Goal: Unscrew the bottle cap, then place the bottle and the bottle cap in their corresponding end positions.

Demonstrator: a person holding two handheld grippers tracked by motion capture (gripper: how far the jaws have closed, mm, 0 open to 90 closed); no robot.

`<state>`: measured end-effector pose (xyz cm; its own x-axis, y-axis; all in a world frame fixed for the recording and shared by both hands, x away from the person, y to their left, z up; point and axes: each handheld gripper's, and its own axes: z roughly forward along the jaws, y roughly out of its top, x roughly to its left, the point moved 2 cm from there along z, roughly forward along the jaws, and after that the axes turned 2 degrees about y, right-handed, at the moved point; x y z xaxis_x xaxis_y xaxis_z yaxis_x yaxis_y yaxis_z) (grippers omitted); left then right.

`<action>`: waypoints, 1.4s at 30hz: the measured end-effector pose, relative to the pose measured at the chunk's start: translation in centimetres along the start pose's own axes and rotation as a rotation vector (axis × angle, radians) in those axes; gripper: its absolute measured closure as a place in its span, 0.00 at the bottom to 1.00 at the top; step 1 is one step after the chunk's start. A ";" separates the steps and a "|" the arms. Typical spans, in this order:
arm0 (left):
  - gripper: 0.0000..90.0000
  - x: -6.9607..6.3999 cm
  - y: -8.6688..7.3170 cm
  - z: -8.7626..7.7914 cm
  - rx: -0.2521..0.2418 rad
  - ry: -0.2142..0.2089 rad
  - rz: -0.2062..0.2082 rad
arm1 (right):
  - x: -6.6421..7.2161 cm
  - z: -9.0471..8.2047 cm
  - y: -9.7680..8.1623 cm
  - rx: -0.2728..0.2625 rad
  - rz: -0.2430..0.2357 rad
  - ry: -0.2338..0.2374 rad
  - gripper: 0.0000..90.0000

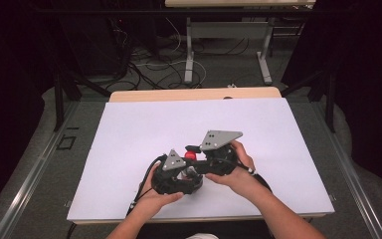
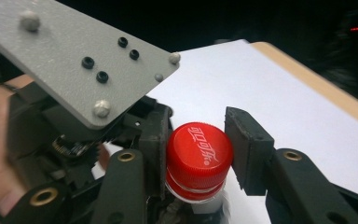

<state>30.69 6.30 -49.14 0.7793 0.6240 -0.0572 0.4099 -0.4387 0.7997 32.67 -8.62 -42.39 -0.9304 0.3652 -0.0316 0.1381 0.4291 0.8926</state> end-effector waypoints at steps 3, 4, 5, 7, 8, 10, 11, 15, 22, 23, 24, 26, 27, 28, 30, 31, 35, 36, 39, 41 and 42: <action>0.34 -0.1 0.0 0.1 -0.002 -0.005 -0.002 | -0.9 -0.5 0.3 -0.026 0.018 0.087 0.68; 0.34 0.0 0.0 0.1 0.000 -0.006 -0.001 | -1.2 -0.7 0.4 -0.038 0.018 0.101 0.68; 0.34 0.0 0.0 0.1 0.000 -0.004 0.000 | -1.4 -0.9 0.5 -0.035 0.021 0.094 0.68; 0.34 0.1 0.0 0.3 -0.002 -0.004 -0.004 | -1.6 -1.4 0.8 -0.052 0.015 0.089 0.68; 0.34 0.2 0.0 0.3 0.009 -0.004 -0.007 | -1.7 -1.6 0.8 -0.063 0.012 0.077 0.68; 0.34 0.4 0.0 0.5 0.002 0.002 -0.017 | -1.8 -2.0 0.7 -0.058 0.004 0.053 0.68; 0.33 0.7 0.1 0.5 0.006 0.008 -0.003 | -1.9 -2.1 0.6 -0.061 0.001 0.039 0.68; 0.33 1.7 0.6 1.0 0.001 0.031 -0.025 | -2.0 -2.5 -0.1 -0.063 0.015 -0.009 0.68; 0.34 3.9 2.2 2.2 -0.030 0.057 -0.062 | -2.9 -3.0 -1.7 -0.061 0.043 -0.054 0.68; 0.33 4.2 2.5 2.4 -0.037 0.061 -0.061 | -3.0 -3.1 -2.0 -0.056 0.040 -0.064 0.68; 0.34 4.5 2.8 2.4 -0.032 0.059 -0.062 | -3.1 -3.2 -2.2 -0.055 0.046 -0.070 0.68; 0.34 5.0 3.5 2.6 -0.046 0.063 -0.075 | -3.4 -3.3 -2.6 -0.049 0.049 -0.081 0.68; 0.34 5.3 3.8 2.7 -0.049 0.057 -0.081 | -3.5 -3.4 -2.8 -0.057 0.059 -0.087 0.68; 0.34 5.5 4.2 2.9 -0.059 0.063 -0.084 | -3.6 -3.5 -3.0 -0.047 0.060 -0.082 0.68; 0.34 6.0 4.9 3.1 -0.062 0.070 -0.086 | -3.9 -3.5 -3.5 -0.045 0.065 -0.109 0.68; 0.34 6.2 5.3 3.2 -0.067 0.076 -0.089 | -4.0 -3.5 -3.7 -0.051 0.070 -0.118 0.68; 0.34 7.4 6.6 4.1 -0.078 0.090 -0.104 | -4.4 -3.7 -4.4 -0.049 0.090 -0.130 0.68; 0.34 7.7 6.9 4.3 -0.072 0.095 -0.106 | -4.6 -3.7 -4.6 -0.046 0.087 -0.138 0.68; 0.34 8.6 7.5 5.3 -0.067 0.108 -0.114 | -4.9 -3.8 -5.0 -0.045 0.094 -0.153 0.68; 0.34 9.0 7.8 6.0 -0.068 0.114 -0.118 | -5.1 -3.7 -5.2 -0.038 0.092 -0.163 0.68; 0.34 9.2 8.0 6.4 -0.064 0.114 -0.121 | -5.1 -3.7 -5.3 -0.030 0.093 -0.167 0.68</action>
<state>44.16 4.44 -47.09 0.6659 0.7407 -0.0896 0.4635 -0.3165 0.8277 35.40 -15.81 -45.30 -0.8445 0.5352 -0.0204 0.2081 0.3630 0.9083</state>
